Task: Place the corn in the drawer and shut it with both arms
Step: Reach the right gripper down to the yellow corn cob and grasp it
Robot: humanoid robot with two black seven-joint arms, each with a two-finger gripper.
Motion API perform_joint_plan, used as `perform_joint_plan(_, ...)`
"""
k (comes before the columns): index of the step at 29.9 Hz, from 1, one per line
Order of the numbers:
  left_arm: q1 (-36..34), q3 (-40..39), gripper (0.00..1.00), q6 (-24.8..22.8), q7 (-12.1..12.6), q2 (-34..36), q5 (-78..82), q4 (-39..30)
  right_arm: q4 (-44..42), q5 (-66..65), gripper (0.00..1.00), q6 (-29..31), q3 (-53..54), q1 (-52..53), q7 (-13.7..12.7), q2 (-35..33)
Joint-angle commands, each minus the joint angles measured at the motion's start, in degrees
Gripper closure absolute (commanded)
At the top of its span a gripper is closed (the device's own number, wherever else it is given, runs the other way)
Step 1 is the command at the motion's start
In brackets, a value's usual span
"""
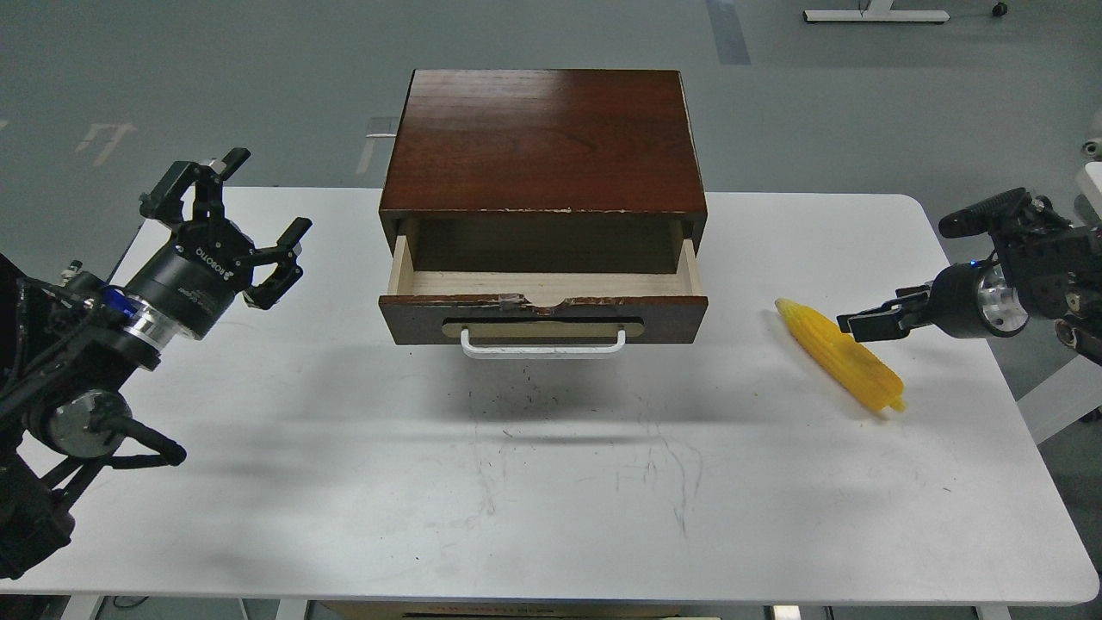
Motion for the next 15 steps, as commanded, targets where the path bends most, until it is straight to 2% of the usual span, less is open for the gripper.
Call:
perform_joint_plan(1, -0.1, 0.1, 0.0, 0.0, 0.0, 0.0, 0.0, 0.0, -2.9, 0.0, 0.01, -0.2, -0.9, -1.3, 0.0, 3.7)
perform_joint_plan(6, -0.1, 0.1, 0.0, 0.0, 0.0, 0.2, 0.0, -0.1, -4.0, 0.1, 0.08, -0.2, -0.9, -2.9, 0.0, 5.9)
perform_joint_plan(8, -0.1, 0.1, 0.0, 0.0, 0.0, 0.2, 0.0, -0.1, -4.0, 0.1, 0.14, -0.2, -0.9, -3.7, 0.0, 5.9)
perform_joint_plan(10, -0.1, 0.1, 0.0, 0.0, 0.1, 0.2, 0.0, -0.1, -4.0, 0.1, 0.35, -0.2, -0.9, -4.4, 0.0, 5.9)
perform_joint_plan(12, -0.1, 0.1, 0.0, 0.0, 0.1, 0.1, 0.0, -0.1, -3.7, 0.1, 0.62, -0.2, -0.9, -4.4, 0.0, 5.9)
perform_joint_plan(13, -0.1, 0.1, 0.0, 0.0, 0.1, 0.1, 0.0, -0.1, -3.7, 0.1, 0.62, -0.2, -0.9, -4.4, 0.0, 5.9)
perform_joint_plan(15, -0.1, 0.1, 0.0, 0.0, 0.1, 0.1, 0.3, -0.1, -3.4, 0.2, 0.87, -0.2, -0.9, -4.1, 0.0, 5.5)
